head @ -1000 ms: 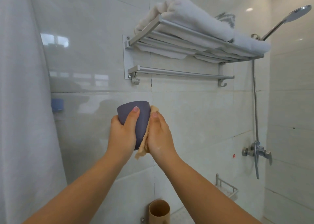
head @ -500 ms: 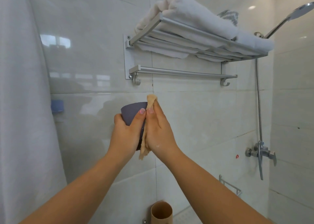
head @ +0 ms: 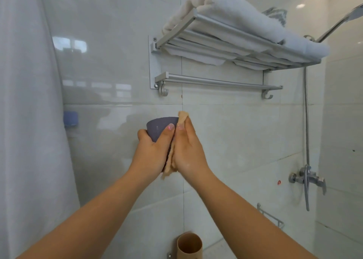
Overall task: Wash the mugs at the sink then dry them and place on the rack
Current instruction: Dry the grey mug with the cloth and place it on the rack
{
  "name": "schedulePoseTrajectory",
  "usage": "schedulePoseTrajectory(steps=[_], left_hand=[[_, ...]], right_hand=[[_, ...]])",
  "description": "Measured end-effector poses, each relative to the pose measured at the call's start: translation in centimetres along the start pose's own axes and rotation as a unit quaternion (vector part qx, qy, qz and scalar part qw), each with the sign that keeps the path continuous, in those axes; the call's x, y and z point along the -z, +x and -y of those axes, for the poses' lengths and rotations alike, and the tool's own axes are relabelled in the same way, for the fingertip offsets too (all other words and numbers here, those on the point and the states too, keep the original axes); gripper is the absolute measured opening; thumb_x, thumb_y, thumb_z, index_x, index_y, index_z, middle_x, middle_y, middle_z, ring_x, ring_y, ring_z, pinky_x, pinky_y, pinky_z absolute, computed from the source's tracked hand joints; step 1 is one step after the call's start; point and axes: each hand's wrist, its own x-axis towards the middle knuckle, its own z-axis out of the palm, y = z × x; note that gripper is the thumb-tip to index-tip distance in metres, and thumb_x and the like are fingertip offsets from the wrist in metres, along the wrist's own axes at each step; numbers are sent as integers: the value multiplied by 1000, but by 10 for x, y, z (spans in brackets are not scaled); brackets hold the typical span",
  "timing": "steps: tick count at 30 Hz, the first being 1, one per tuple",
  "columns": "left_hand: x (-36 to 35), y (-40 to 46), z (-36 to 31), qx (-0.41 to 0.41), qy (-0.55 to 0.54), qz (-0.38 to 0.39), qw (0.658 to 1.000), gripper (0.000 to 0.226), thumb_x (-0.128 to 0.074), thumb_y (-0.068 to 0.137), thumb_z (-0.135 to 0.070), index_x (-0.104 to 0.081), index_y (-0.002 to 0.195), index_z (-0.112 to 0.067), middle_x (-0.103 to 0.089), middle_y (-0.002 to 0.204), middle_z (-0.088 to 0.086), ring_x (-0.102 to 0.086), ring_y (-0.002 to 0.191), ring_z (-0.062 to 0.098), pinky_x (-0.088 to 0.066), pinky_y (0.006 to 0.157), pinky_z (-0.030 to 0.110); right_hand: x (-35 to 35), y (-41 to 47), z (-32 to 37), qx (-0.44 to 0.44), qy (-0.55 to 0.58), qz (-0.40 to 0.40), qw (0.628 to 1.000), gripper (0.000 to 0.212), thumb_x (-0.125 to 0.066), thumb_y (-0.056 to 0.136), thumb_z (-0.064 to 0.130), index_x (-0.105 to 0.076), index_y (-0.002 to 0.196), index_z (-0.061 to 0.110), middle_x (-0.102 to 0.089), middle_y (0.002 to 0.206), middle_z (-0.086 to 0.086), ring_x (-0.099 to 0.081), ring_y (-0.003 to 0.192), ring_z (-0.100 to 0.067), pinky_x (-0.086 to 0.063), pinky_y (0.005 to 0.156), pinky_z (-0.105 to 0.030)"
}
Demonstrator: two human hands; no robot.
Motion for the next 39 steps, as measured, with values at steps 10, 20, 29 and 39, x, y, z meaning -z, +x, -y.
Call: schedulePoseTrajectory(steps=[10, 20, 29, 39], left_hand=[[18, 13, -10, 159, -168, 147, 962, 53, -66, 85, -49, -48, 128, -23, -61, 126, 7, -67, 102, 36, -58, 66, 50], [21, -2, 4, 127, -134, 191, 964, 79, -84, 61, -47, -53, 124, -13, -71, 108, 16, -71, 89, 32, -57, 73, 57], [16, -11, 3, 110, -101, 105, 983, 82, -83, 53, -50, -47, 119, -18, -71, 97, 9, -71, 72, 22, -53, 53, 31], [22, -21, 0, 109, -144, 109, 978, 78, -75, 55, -47, -45, 121, -19, -68, 113, 5, -74, 83, 26, -59, 70, 54]], right_hand=[[22, 19, 7, -205, 217, -44, 954, 36, -31, 102, 38, -62, 106, 21, -70, 102, -1, -66, 93, -19, -51, 81, -33], [7, -9, -2, -94, 91, -84, 988, 42, -23, 102, 44, -41, 138, 31, -59, 120, 8, -60, 106, -11, -49, 96, -41], [-8, -32, -1, 79, -98, -84, 988, 54, -18, 90, 59, -20, 140, 38, -43, 134, 8, -52, 114, -9, -51, 91, -33], [19, -11, 19, -170, 181, -22, 968, 33, -31, 100, 49, -58, 112, 36, -66, 104, 7, -64, 93, -15, -55, 85, -39]])
